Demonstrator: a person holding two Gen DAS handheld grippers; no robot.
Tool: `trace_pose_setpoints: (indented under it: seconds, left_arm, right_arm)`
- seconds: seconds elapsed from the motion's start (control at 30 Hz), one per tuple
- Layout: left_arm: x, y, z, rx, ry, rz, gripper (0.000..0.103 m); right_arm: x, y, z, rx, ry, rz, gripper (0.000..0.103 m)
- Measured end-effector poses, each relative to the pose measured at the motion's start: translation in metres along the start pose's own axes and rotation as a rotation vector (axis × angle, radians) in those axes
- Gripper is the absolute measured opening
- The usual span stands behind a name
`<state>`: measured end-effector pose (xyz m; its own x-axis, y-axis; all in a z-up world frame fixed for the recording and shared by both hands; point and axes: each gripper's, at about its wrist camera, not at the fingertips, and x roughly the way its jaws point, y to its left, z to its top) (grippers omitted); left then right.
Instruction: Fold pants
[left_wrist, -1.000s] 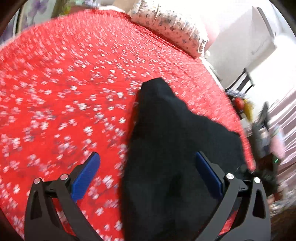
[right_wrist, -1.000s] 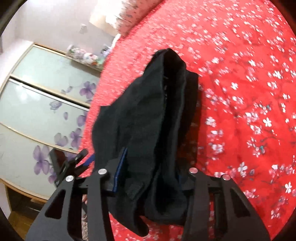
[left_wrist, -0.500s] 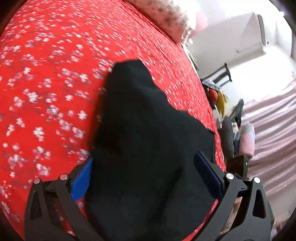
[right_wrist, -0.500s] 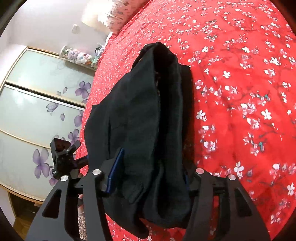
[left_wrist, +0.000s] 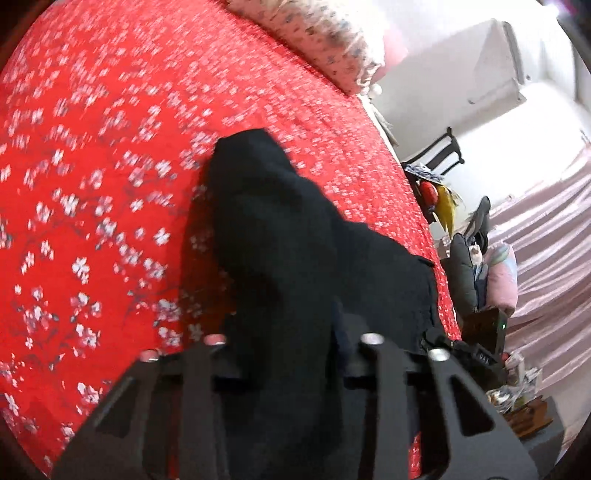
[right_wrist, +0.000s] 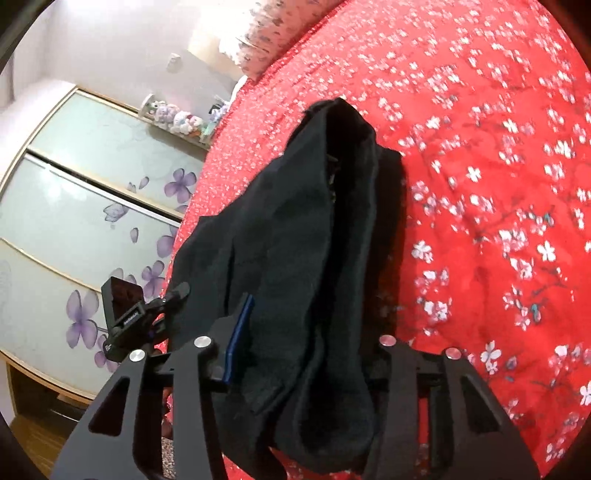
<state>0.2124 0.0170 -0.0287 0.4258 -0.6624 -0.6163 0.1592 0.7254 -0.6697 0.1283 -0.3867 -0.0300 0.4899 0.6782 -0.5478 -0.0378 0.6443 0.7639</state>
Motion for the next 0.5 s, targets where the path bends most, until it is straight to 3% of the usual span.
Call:
trace_pose_setpoints:
  seconds: [0.13,0.23,0.5]
  left_arm:
    - [-0.001,-0.011,0.001,0.04,-0.034,0.02,0.016]
    - [-0.007,-0.01,0.001,0.027,-0.065,-0.005,0.011]
    - [-0.035,-0.044,0.003,0.087,-0.237,-0.059,0.01]
  right_arm:
    - [-0.007,0.01,0.004,-0.014,-0.042,0.044,0.04]
    - [-0.007,0.013,0.006,-0.015,-0.064,0.06,0.039]
    - [-0.019,0.028,0.015,-0.028,-0.174,0.167,0.038]
